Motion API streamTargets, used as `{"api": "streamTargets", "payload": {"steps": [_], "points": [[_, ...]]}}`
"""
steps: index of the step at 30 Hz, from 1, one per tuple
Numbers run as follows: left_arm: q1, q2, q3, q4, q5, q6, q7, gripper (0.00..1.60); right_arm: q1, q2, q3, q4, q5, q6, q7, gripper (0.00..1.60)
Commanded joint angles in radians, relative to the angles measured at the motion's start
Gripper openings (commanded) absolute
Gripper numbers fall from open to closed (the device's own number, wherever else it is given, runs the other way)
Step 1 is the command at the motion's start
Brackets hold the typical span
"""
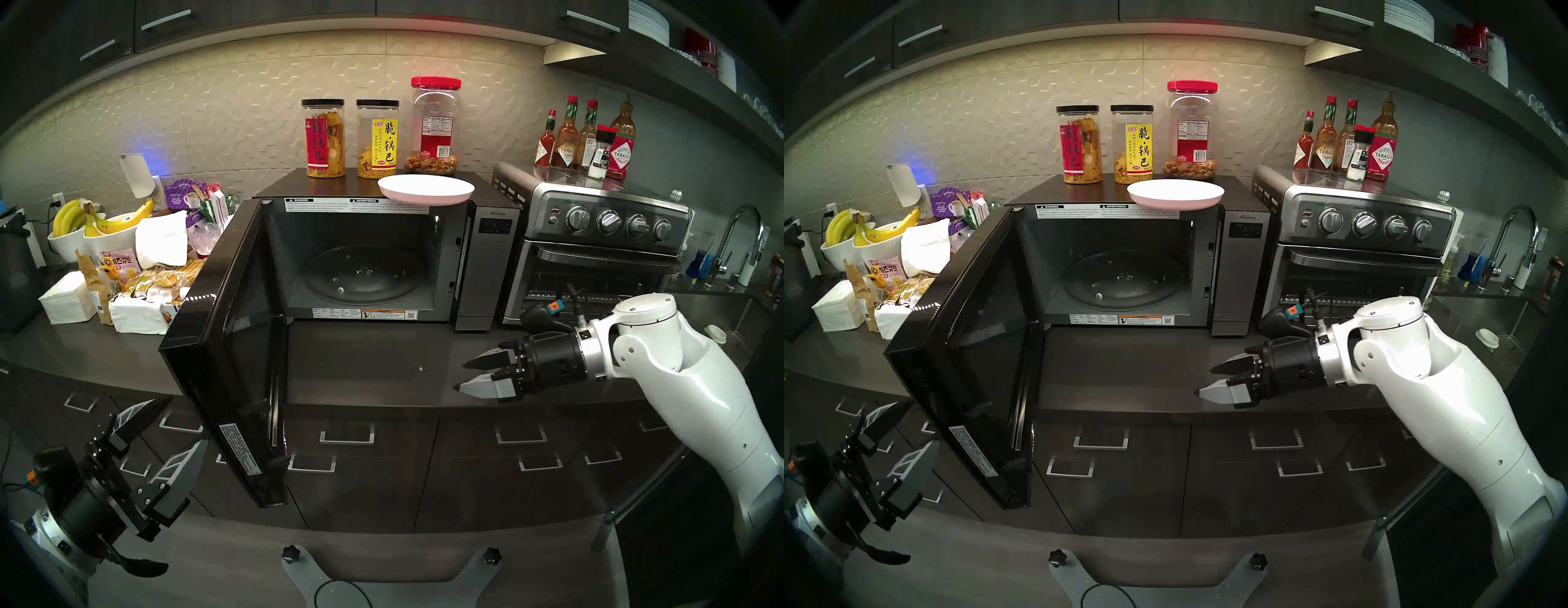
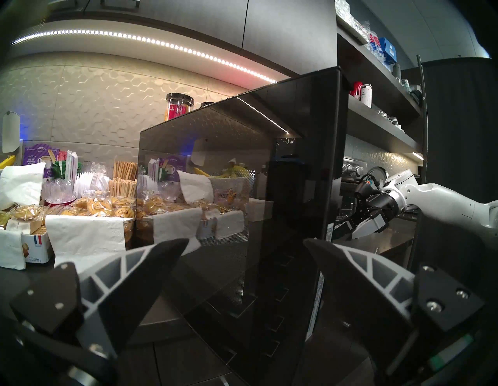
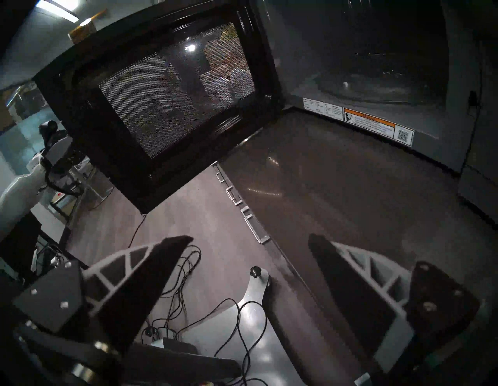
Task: Open the microwave, put the plate inside, and close the door
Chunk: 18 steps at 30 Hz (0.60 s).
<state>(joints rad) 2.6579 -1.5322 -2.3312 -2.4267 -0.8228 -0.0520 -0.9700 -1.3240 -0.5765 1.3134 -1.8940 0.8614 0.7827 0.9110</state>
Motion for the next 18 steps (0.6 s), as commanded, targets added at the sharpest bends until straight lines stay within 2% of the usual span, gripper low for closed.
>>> {"api": "streamTargets", "payload": {"steps": [1,5,9,18], "points": [[-0.003,-0.002,0.000,-0.017,-0.001,-0.001,0.003,1.60,-0.062,0.079,0.069,0.023,0.030,-0.094,0.106,1.60],[-0.003,-0.003,0.000,-0.017,-0.001,0.000,0.002,1.60,-0.091,0.093,0.102,0.037,0.045,-0.145,0.163,1.60],[-0.004,-0.004,0.000,-0.017,-0.001,0.000,0.001,1.60,-0.124,0.088,0.133,0.044,0.046,-0.203,0.179,1.60],[-0.005,-0.005,0.000,-0.017,0.000,0.002,0.001,1.60,-0.192,0.059,0.191,0.033,0.039,-0.301,0.142,1.60]]}}
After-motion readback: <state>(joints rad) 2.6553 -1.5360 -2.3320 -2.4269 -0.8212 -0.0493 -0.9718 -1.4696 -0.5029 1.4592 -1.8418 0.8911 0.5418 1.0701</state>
